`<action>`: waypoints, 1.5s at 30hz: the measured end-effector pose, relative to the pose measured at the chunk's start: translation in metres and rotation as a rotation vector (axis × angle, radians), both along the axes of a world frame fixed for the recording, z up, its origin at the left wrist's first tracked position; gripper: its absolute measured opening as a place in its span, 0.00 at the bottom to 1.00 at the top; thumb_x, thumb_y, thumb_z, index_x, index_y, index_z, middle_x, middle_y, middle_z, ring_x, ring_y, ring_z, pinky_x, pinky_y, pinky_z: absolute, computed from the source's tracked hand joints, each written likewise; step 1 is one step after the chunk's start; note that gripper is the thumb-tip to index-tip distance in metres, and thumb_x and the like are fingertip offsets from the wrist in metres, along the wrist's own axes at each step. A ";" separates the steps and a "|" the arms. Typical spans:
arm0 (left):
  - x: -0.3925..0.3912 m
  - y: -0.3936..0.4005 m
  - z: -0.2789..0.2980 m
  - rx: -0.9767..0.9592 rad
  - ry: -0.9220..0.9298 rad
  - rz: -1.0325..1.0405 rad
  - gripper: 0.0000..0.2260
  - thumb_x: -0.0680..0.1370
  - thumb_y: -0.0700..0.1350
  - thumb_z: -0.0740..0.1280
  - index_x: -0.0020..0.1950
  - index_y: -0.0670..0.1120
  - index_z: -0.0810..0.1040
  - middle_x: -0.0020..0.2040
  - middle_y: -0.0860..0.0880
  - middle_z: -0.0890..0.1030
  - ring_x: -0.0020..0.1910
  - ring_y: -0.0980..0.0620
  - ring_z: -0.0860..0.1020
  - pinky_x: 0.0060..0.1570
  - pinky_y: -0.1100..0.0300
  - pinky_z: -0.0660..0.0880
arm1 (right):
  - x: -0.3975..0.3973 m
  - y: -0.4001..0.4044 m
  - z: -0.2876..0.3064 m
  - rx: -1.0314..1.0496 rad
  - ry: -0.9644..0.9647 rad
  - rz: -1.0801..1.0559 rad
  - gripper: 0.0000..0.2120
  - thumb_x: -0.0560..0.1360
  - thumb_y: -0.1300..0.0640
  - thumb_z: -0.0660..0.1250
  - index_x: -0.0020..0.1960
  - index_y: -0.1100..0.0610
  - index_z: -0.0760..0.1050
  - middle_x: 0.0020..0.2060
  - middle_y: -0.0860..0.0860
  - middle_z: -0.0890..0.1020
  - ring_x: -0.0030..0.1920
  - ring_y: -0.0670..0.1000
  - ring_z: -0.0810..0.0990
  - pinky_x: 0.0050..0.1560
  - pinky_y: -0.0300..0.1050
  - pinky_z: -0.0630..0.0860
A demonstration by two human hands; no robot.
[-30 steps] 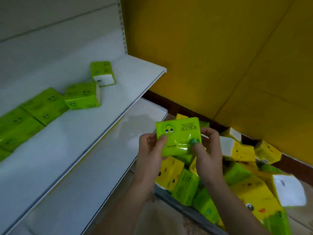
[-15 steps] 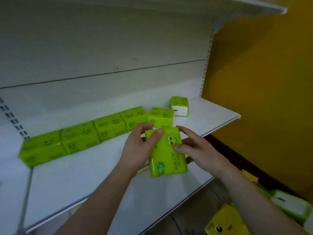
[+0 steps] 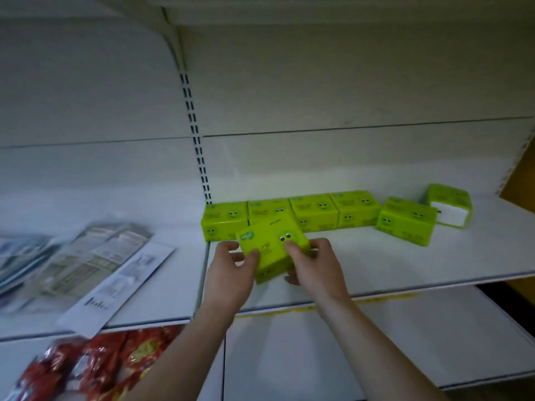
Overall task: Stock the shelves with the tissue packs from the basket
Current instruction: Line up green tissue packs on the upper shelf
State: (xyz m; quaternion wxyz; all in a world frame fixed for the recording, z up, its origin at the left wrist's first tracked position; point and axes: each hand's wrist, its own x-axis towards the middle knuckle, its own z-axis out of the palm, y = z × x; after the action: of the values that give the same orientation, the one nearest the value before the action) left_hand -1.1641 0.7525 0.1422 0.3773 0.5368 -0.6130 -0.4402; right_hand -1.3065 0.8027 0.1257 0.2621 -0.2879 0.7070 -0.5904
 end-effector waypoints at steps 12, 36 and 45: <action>0.067 -0.075 -0.011 -0.153 -0.405 -0.058 0.19 0.80 0.55 0.63 0.67 0.47 0.72 0.58 0.44 0.81 0.58 0.42 0.78 0.55 0.53 0.74 | 0.075 -0.055 -0.039 0.120 0.743 0.177 0.29 0.76 0.44 0.65 0.75 0.48 0.62 0.55 0.54 0.80 0.55 0.58 0.76 0.50 0.50 0.74; 0.045 -0.121 -0.022 0.158 0.128 -0.134 0.07 0.82 0.48 0.60 0.54 0.54 0.78 0.57 0.49 0.82 0.56 0.47 0.80 0.59 0.50 0.76 | 0.049 -0.073 -0.036 0.177 0.873 0.262 0.29 0.81 0.48 0.59 0.79 0.48 0.53 0.61 0.54 0.76 0.60 0.57 0.74 0.55 0.51 0.73; 0.044 -0.085 0.016 -0.331 -0.174 0.086 0.29 0.80 0.56 0.62 0.78 0.45 0.60 0.77 0.46 0.65 0.75 0.48 0.64 0.72 0.53 0.60 | 0.040 -0.019 -0.012 0.061 0.834 0.238 0.29 0.79 0.50 0.62 0.78 0.51 0.57 0.61 0.54 0.76 0.58 0.56 0.77 0.57 0.52 0.75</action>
State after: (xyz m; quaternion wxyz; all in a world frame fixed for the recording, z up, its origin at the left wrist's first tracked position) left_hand -1.1200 0.6679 0.1579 0.4243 0.5291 -0.6839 -0.2687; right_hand -1.2660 0.7837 0.1135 0.0287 -0.5733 0.7314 -0.3682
